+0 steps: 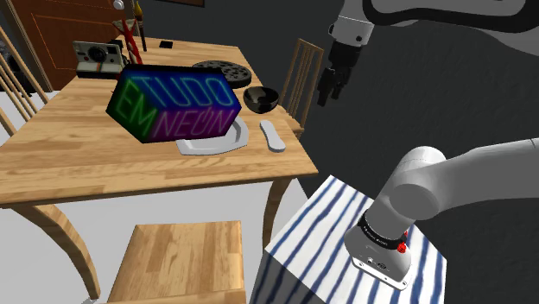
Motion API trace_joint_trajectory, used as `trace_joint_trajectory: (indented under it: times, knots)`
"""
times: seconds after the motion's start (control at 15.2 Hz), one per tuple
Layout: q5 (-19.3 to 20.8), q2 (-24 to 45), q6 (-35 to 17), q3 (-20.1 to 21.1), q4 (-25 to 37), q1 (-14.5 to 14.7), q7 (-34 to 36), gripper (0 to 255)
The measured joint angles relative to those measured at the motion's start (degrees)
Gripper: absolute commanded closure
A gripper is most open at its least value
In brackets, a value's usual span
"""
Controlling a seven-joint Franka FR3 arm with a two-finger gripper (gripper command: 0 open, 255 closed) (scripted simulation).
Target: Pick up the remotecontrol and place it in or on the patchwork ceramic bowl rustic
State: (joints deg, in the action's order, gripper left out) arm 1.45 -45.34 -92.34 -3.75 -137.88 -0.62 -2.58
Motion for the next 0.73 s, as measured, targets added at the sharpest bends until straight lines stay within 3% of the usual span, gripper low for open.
trace_joint_trajectory:
  times: [0.2, 0.73]
  knots:
    - [-0.24, 1.90, -2.34, 0.24, -0.50, -0.37, 1.38, 0]
    - [-1.67, 16.11, -16.61, 1.77, -0.54, -2.52, 10.44, 0]
